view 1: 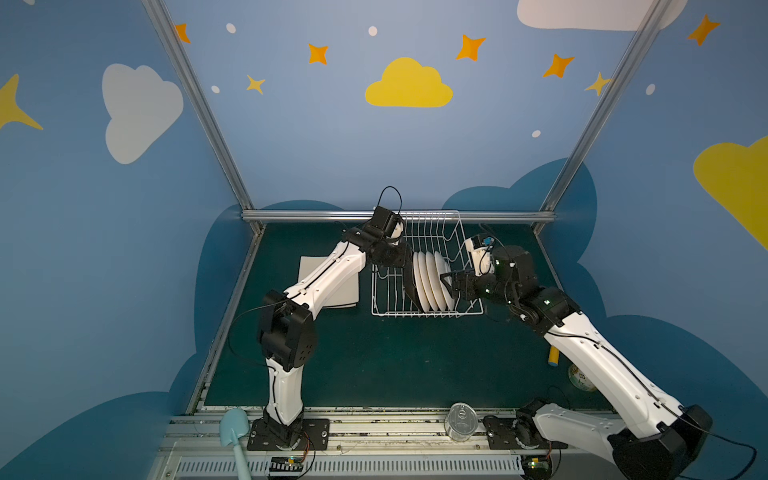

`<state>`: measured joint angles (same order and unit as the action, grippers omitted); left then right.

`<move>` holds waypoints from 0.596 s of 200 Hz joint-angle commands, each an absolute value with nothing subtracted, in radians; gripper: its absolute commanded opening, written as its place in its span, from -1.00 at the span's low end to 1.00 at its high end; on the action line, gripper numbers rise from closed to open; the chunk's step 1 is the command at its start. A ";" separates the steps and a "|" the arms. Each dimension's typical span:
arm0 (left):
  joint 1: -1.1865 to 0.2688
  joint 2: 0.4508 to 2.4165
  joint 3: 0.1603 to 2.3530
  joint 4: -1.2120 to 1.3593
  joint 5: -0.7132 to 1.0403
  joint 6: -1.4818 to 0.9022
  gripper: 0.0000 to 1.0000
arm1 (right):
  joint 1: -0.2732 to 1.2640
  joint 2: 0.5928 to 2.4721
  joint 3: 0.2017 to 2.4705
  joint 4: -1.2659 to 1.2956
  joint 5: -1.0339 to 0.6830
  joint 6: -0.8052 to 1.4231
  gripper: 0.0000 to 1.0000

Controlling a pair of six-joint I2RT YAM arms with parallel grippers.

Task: Unload the plates from the dish rack
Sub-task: 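Grasp the top edge of the dark square plate with the left gripper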

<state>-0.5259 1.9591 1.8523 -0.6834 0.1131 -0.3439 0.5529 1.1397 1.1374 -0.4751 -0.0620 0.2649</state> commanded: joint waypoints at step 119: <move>-0.523 2.102 1.960 -0.747 0.070 -0.350 -0.08 | 0.537 1.137 1.131 -0.443 -0.083 0.262 0.81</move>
<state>-0.5255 2.0602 1.9629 -0.6903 0.0967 -0.3450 0.5407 1.1400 1.1374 -0.4667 -0.0723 0.2649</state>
